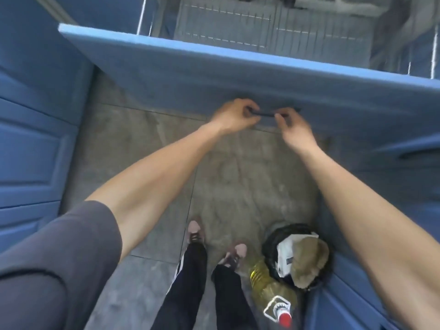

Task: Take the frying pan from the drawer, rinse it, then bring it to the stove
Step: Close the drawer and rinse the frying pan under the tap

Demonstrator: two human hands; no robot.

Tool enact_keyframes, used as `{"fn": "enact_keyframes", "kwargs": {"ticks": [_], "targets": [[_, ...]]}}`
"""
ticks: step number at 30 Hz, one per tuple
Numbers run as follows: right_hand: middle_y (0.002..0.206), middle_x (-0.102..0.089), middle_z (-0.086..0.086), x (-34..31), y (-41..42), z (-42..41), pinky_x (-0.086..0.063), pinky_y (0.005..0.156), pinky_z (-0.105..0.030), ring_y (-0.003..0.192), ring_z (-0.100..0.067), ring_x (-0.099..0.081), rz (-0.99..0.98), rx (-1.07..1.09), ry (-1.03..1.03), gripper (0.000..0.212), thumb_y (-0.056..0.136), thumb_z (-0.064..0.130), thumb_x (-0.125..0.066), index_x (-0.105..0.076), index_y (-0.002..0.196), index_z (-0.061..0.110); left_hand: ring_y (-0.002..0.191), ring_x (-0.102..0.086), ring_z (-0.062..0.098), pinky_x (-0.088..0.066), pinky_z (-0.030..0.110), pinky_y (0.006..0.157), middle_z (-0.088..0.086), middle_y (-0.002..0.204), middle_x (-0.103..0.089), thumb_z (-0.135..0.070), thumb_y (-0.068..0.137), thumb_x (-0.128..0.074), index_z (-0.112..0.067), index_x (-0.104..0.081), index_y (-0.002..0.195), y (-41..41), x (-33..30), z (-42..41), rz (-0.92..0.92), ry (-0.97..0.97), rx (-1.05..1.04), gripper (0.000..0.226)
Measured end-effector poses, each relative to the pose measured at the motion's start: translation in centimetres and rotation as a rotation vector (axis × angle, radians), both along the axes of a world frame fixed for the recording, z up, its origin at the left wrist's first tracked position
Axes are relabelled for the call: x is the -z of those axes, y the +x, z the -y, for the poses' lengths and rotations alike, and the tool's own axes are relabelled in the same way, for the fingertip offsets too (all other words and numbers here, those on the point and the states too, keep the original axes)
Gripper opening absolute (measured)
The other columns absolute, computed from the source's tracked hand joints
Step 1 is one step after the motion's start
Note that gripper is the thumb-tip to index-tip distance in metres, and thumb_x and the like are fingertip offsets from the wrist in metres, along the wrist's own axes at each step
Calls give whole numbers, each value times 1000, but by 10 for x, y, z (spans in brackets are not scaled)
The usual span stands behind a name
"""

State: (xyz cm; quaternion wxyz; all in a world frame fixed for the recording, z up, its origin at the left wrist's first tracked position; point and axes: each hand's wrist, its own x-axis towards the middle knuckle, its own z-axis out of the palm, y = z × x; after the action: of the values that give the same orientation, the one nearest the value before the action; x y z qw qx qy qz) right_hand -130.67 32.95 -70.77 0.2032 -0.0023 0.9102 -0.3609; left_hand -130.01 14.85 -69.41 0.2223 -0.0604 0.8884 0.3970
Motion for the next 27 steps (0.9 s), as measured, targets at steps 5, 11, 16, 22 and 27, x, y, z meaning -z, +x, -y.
{"fn": "enact_keyframes", "kwargs": {"ticks": [5,11,16,22,27], "targets": [[96,-60,1,-5,-11,4,-35,73,-22,89,-14,-53,60,64,12,21,90,24,-54,-64,105,16,93,-66,9,-46,24,77,-12,86,-69,-29,77,-64,-33,-68,95,-10,4,5,39,-5,-41,19],[86,-58,7,-8,-32,2,-39,74,-25,82,-10,-53,116,90,55,18,86,30,-58,-66,101,26,86,-67,15,-48,28,74,-8,82,-68,-29,79,-67,-28,-69,89,-18,12,-7,-13,59,-194,10],[78,-59,13,-4,-71,5,-42,75,-28,79,-11,-54,113,118,-10,9,84,31,-58,-63,90,34,83,-66,13,-50,29,75,-9,78,-69,-32,77,-67,-29,-68,85,-57,16,-6,-29,78,-220,8],[90,-67,4,0,-138,12,-48,83,-36,90,-17,-62,111,129,-73,10,83,31,-58,-59,80,40,82,-63,8,-52,35,82,-13,80,-66,-36,79,-64,-35,-63,85,-120,19,-4,-76,19,-238,6],[87,-59,10,1,-186,14,-43,75,-30,89,-13,-58,156,110,-32,11,85,36,-57,-64,94,36,89,-57,2,-37,24,69,-17,97,-68,-55,83,-57,-36,-63,97,-165,3,0,-5,-104,-182,23]]}}
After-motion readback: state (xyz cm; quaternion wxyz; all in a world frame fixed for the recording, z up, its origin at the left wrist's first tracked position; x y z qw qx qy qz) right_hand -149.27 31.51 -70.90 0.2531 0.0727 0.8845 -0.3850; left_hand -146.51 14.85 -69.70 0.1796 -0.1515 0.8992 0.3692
